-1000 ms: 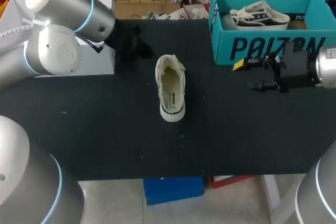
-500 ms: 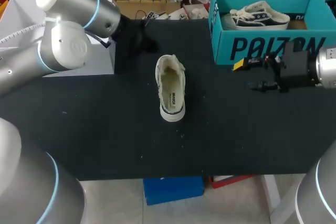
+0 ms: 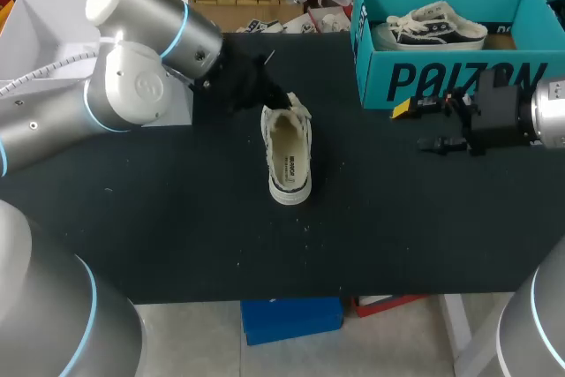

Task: Take the shoe out of the shoebox, open the shoe tongue, remove and reinsert the insole, then place the shoe into the shoebox

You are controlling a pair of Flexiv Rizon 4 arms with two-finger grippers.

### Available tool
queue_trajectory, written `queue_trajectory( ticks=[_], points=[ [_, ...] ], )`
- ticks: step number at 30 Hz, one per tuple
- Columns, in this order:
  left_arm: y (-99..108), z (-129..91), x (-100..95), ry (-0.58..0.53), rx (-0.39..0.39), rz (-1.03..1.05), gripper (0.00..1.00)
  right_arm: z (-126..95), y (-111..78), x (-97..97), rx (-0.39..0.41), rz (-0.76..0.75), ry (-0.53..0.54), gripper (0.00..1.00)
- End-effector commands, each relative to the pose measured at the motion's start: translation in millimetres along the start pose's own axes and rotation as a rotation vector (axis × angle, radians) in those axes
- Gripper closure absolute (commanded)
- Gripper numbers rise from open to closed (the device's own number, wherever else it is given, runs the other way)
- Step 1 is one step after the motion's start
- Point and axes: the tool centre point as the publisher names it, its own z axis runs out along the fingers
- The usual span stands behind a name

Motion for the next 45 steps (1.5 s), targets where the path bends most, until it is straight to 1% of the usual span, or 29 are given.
queue_trajectory(
  ticks=[1, 6, 10, 13, 17, 18, 21, 22, 23, 24, 25, 28, 30, 32, 35, 37, 38, 43, 45],
  points=[
    [-13, 5, 11.6, -0.018, 0.001, -0.004, 1.00, 1, 0.9, 0.4, 0.001, 0.001, -0.001, 0.00],
    [-22, 15, 17.6, -0.006, 0.023, -0.015, 1.00, 1, 0.9, 0.4, 0.001, 0.001, -0.001, 0.00],
    [-26, 17, 21.2, -0.001, 0.029, -0.020, 1.00, 1, 0.9, 0.4, 0.001, 0.001, -0.001, 0.00],
    [-27, 10, 20.8, 0.004, 0.024, -0.018, 1.00, 1, 0.9, 0.4, 0.001, 0.001, -0.001, 0.00],
    [-25, -9, 15.4, 0.022, -0.003, 0.017, 1.00, 1, 0.9, 0.4, 0.001, 0.001, -0.001, 0.00],
    [-24, -17, 12.8, 0.029, -0.018, 0.028, 1.00, 1, 0.9, 0.4, 0.001, 0.001, -0.001, 0.00],
    [-27, -31, 10.0, 0.085, -0.020, 0.074, 1.00, 1, 0.9, 0.4, 0.001, 0.001, -0.001, 0.00],
    [-28, -35, 10.5, 0.109, -0.017, 0.088, 0.98, 1, 0.9, 0.4, 0.001, 0.001, -0.001, 0.00],
    [-28, -38, 11.1, 0.124, -0.015, 0.095, 0.88, 1, 0.9, 0.4, 0.001, 0.001, -0.001, 0.00],
    [-29, -42, 13.1, 0.155, -0.016, 0.110, 0.74, 1, 0.9, 0.4, 0.001, 0.001, -0.001, 0.00],
    [-29, -45, 14.7, 0.176, -0.016, 0.115, 0.72, 1, 0.9, 0.4, 0.001, 0.001, -0.001, 0.00],
    [-25, -53, 21.5, 0.233, -0.026, 0.121, 0.56, 1, 0.9, 0.4, 0.001, 0.001, -0.001, 0.00],
    [-23, -56, 25.9, 0.264, -0.026, 0.123, 0.59, 1, 0.9, 0.4, 0.001, 0.001, -0.001, 0.00],
    [-21, -58, 31.2, 0.305, -0.025, 0.130, 0.65, 1, 0.9, 0.4, 0.001, 0.001, -0.001, 0.00],
    [-18, -56, 38.2, 0.366, -0.032, 0.157, 0.63, 1, 0.9, 0.4, 0.001, 0.001, -0.001, 0.00],
    [-15, -54, 40.9, 0.383, -0.033, 0.156, 0.60, 1, 0.9, 0.4, 0.001, 0.001, -0.001, 0.00],
    [-12, -52, 41.8, 0.394, -0.036, 0.160, 0.60, 1, 0.9, 0.4, 0.001, 0.001, -0.001, 0.00],
    [-3, -41, 39.2, 0.420, -0.038, 0.180, 0.58, 1, 0.9, 0.4, 0.001, 0.001, -0.001, 0.00],
    [-1, -36, 37.7, 0.429, -0.024, 0.191, 0.59, 1, 0.9, 0.4, 0.001, 0.001, -0.001, 0.00]
  ],
)
